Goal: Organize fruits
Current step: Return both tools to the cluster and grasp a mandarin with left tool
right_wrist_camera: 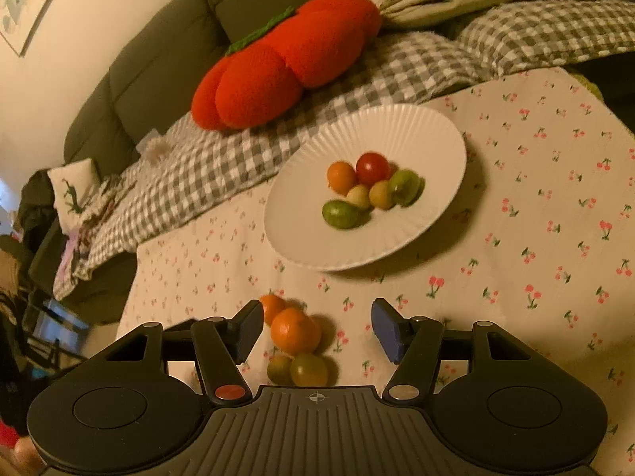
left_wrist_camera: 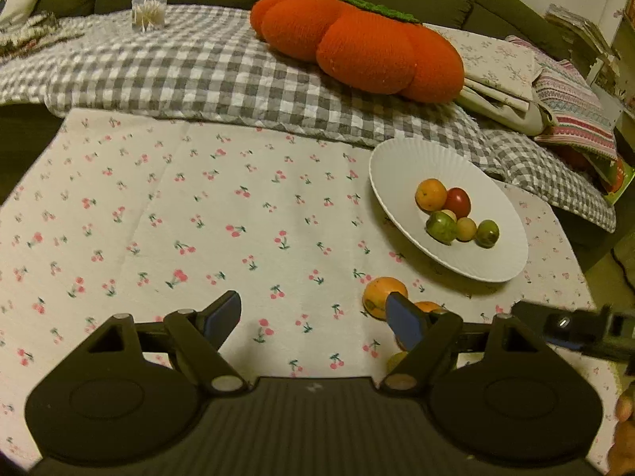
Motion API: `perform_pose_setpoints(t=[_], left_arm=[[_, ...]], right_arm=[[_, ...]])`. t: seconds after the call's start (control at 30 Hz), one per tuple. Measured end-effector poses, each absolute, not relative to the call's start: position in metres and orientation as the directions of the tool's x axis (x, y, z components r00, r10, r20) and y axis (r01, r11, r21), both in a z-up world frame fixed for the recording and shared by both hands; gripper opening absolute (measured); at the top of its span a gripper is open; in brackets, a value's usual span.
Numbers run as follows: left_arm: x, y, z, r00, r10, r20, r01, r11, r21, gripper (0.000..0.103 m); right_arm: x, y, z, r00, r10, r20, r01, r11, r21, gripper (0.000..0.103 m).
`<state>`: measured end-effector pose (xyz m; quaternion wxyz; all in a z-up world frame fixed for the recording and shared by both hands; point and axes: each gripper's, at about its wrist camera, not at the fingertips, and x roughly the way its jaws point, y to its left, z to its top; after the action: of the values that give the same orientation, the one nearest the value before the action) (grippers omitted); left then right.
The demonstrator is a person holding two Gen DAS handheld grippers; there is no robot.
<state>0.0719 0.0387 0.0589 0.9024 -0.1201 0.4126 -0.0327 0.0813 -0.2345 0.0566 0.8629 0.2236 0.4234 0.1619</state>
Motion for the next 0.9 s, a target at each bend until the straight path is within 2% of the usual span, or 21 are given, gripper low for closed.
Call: perform_pose_setpoints(t=[0.23, 0.43, 0.7, 0.83, 0.9], left_arm=[[0.078, 0.033, 0.055, 0.663, -0.194, -0.723, -0.016, 0.962, -0.273, 0.079], [0.088, 0.019, 0.05, 0.651, -0.253, -0.716, 0.031, 0.951, -0.308, 0.074], [0.106, 0.003, 0.037, 0.642, -0.299, -0.706, 0.067, 0.939, -0.337, 0.059], [0.114, -0.001, 0.027, 0.634, -0.285, -0.719, 0.062, 0.946, -0.32, 0.052], [0.116, -0.002, 0.023, 0.631, -0.28, -0.724, 0.06, 0.948, -0.314, 0.044]], right_arm=[[0.081, -0.225, 0.046, 0.559, 0.458, -0.692, -0.1, 0.865, 0.491, 0.06], [0.08, -0.214, 0.038, 0.54, 0.457, -0.707, -0.125, 0.874, 0.47, 0.06], [0.081, -0.201, 0.031, 0.542, 0.436, -0.719, -0.159, 0.893, 0.422, 0.06], [0.082, -0.197, 0.029, 0.549, 0.417, -0.725, -0.172, 0.905, 0.39, 0.06], [0.083, -0.196, 0.028, 0.55, 0.415, -0.725, -0.177, 0.906, 0.384, 0.06]])
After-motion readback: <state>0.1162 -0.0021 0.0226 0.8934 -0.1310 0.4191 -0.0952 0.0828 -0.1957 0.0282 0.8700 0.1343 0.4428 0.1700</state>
